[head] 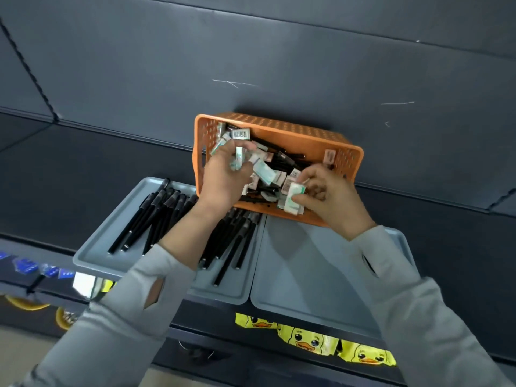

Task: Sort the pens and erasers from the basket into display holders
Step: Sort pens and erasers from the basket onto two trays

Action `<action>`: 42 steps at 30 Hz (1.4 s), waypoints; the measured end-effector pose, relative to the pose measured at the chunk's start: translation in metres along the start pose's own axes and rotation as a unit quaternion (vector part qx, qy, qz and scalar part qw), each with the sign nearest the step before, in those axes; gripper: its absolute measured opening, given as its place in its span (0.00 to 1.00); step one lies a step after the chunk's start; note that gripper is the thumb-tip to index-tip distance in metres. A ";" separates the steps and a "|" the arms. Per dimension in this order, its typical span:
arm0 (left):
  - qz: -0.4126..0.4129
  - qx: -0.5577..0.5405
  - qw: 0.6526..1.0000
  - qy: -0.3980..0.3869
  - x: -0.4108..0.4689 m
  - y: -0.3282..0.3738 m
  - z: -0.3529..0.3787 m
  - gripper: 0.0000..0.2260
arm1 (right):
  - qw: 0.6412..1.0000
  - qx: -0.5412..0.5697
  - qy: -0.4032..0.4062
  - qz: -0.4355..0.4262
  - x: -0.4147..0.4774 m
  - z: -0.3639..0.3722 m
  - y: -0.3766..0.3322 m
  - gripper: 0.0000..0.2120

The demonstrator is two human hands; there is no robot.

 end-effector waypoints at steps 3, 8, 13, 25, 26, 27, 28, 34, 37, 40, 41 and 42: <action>-0.097 -0.149 0.984 -0.021 -0.029 -0.009 0.015 0.11 | 0.984 -0.041 -0.172 0.015 -0.020 0.020 0.016 0.11; -0.176 -0.212 0.961 0.007 -0.055 -0.033 0.019 0.12 | 0.982 -0.153 -0.108 -0.007 -0.042 0.026 0.024 0.12; -0.195 -0.235 0.952 0.013 -0.064 -0.041 0.011 0.10 | 0.975 -0.203 -0.081 -0.024 -0.051 0.038 0.026 0.11; -0.205 -0.209 0.956 -0.033 -0.077 -0.050 0.002 0.10 | 0.968 -0.225 0.083 -0.081 -0.041 0.056 0.015 0.09; -0.203 -0.204 0.957 -0.037 -0.078 -0.049 0.004 0.10 | 0.980 -0.168 0.093 -0.043 -0.042 0.051 0.015 0.07; -0.201 -0.200 0.958 -0.041 -0.079 -0.048 0.007 0.10 | 0.991 -0.084 0.100 0.014 -0.043 0.046 0.015 0.08; -0.197 -0.194 0.960 -0.045 -0.079 -0.048 0.009 0.11 | 0.992 0.020 0.094 0.077 -0.043 0.045 0.016 0.09; -0.193 -0.186 0.962 -0.048 -0.080 -0.042 0.019 0.06 | 0.962 0.228 0.019 0.152 -0.048 0.040 0.013 0.07; -0.231 -0.218 0.948 -0.034 -0.076 -0.044 0.010 0.06 | 0.990 0.049 0.022 0.133 -0.048 0.010 0.029 0.10; -0.274 -0.250 0.928 -0.037 -0.077 -0.049 0.004 0.08 | 0.987 -0.048 -0.113 0.108 -0.049 0.024 0.025 0.10; -0.283 -0.256 0.923 -0.040 -0.077 -0.049 0.005 0.08 | 0.984 -0.051 -0.141 0.098 -0.050 0.033 0.021 0.10; -0.290 -0.257 0.921 -0.045 -0.079 -0.049 0.005 0.09 | 0.984 -0.043 -0.148 0.094 -0.050 0.040 0.018 0.12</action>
Point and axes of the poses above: each hand's wrist, its own x-axis towards the middle knuckle, its own z-axis out of the palm, y = z × x, the point moved 7 cm from there along x, towards the middle knuckle
